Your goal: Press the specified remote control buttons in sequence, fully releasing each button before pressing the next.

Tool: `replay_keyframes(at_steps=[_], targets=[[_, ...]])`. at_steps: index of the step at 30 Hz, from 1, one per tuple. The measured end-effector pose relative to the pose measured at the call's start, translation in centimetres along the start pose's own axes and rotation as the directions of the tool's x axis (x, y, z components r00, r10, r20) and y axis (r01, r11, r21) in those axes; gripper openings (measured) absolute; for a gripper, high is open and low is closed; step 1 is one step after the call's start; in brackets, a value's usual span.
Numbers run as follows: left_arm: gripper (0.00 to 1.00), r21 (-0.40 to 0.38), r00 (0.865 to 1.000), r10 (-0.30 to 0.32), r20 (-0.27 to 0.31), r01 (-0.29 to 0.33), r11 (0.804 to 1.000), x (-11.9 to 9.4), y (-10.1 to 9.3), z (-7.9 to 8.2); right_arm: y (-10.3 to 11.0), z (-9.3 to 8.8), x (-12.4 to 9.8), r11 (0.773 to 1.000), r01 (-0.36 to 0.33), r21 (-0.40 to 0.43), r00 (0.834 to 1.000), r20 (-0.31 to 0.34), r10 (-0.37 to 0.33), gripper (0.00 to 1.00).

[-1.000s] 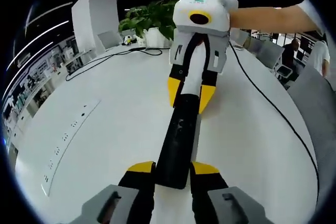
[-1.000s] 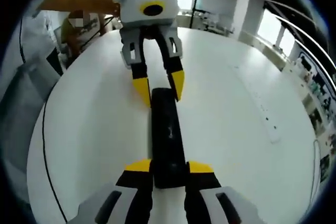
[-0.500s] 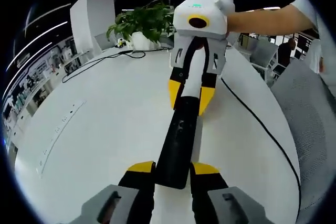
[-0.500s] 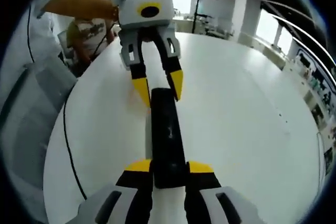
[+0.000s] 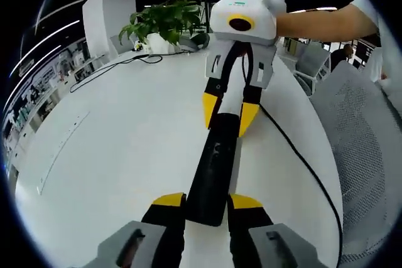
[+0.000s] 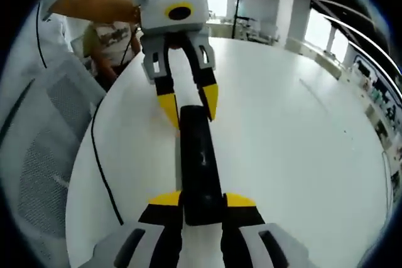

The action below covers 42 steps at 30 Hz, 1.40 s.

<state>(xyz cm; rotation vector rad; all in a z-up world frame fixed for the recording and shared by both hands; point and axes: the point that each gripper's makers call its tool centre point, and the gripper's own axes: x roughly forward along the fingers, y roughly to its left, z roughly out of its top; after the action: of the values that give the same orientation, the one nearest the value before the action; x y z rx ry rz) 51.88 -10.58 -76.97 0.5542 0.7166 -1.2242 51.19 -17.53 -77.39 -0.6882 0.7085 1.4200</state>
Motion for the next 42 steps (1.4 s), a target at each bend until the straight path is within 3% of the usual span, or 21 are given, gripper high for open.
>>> replay_keyframes(at_steps=[18,20,24,34,35,42], targets=[[0.25,0.010,0.999,-0.007,-0.043,0.007,1.000,0.12,-0.69,-0.74,0.12,-0.35,0.41,0.999,-0.034,-0.036,0.999,-0.033,0.032,0.20],[0.24,0.049,0.999,-0.005,-0.051,0.007,0.999,0.11,-0.78,-0.86,0.12,-0.35,0.39,0.999,-0.036,-0.037,0.999,-0.031,0.035,0.20],[0.24,0.049,0.998,-0.006,-0.057,0.008,0.999,0.18,-0.64,-0.89,0.13,-0.34,0.40,0.999,-0.039,-0.037,0.999,-0.029,0.038,0.20],[0.24,0.046,0.997,-0.015,-0.070,0.018,0.999,0.17,-0.70,-0.93,0.20,-0.33,0.39,0.998,-0.021,-0.060,0.999,-0.034,0.019,0.20],[0.24,0.046,0.997,-0.016,-0.072,0.020,0.999,0.16,-0.71,-0.96,0.25,-0.70,0.46,0.995,-0.019,-0.095,0.999,-0.051,0.014,0.20],[0.23,0.059,0.996,-0.022,-0.082,0.026,0.998,0.21,-0.81,-0.95,0.11,-0.80,0.86,0.997,-0.024,-0.079,0.998,-0.052,0.020,0.19]])
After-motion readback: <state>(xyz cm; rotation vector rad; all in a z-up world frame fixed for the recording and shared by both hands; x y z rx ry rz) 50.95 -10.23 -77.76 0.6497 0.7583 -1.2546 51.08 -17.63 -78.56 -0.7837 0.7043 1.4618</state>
